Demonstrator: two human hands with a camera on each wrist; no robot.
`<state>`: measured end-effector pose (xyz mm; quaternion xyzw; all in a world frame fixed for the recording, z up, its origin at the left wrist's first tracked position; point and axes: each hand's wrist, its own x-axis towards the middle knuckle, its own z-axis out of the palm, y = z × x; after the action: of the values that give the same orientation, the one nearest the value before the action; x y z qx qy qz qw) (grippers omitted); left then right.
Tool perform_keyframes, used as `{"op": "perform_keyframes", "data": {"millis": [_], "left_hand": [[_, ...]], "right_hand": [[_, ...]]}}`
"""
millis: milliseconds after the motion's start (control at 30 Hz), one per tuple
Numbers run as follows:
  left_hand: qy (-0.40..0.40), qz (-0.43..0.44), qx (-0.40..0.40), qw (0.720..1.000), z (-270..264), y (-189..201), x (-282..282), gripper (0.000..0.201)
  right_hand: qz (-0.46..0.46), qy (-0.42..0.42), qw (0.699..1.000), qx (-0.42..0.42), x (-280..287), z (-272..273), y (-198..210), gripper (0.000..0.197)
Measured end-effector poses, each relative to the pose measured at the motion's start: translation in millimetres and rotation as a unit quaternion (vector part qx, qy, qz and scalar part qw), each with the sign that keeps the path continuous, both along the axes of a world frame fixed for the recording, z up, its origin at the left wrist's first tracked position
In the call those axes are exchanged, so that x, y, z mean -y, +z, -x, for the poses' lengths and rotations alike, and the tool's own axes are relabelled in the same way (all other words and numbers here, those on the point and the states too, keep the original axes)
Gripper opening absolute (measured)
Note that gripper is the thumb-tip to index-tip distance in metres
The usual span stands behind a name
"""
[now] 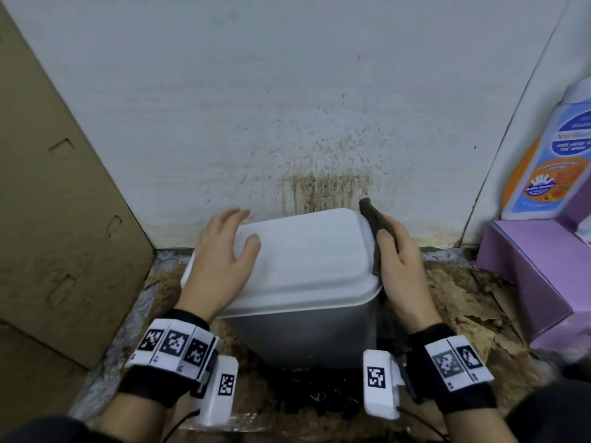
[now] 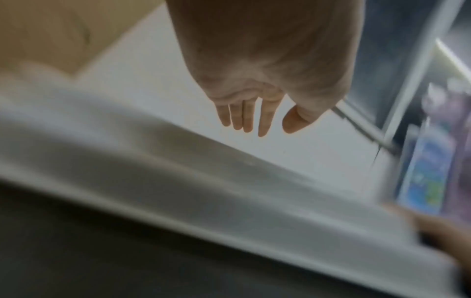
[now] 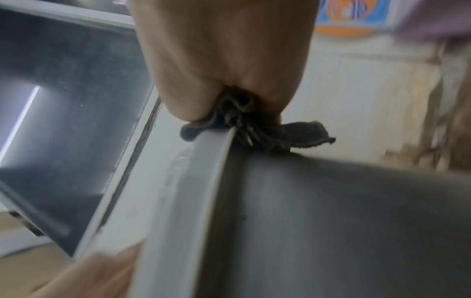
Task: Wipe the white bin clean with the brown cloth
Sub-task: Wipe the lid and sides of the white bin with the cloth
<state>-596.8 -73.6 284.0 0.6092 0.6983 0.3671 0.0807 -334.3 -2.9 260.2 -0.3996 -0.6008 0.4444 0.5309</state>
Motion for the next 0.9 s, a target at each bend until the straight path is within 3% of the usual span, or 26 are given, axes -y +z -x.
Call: {"op": "perform_keyframes", "data": {"millis": [167,300,633,767,833,900], "left_hand": [[0.034,0.116,-0.037,0.992,15.1,-20.8,13.8,0.097],[-0.01,0.17,0.007,0.985,10.9,-32.7,19.1,0.123],[-0.024,0.147,-0.009,0.989,6.6,-39.5,16.1,0.122],[-0.028,0.142,-0.003,0.989,9.2,-45.3,16.2,0.121],[-0.036,0.142,-0.013,0.989,10.8,-47.6,15.6,0.122],[-0.047,0.149,-0.012,0.988,12.4,-49.0,15.2,0.125]], "right_hand": [[0.011,-0.026,1.0,-0.007,-10.2,-31.5,-13.1,0.041],[0.011,-0.062,0.998,-0.006,-12.4,-51.7,-17.0,0.041],[-0.028,-0.116,0.982,0.149,9.4,-48.0,-1.9,0.035],[-0.055,-0.076,0.972,0.217,24.7,-26.0,18.9,0.034],[-0.059,-0.039,0.951,0.3,27.3,-9.0,15.7,0.032],[-0.077,-0.031,0.894,0.441,28.8,10.3,7.1,0.039]]}}
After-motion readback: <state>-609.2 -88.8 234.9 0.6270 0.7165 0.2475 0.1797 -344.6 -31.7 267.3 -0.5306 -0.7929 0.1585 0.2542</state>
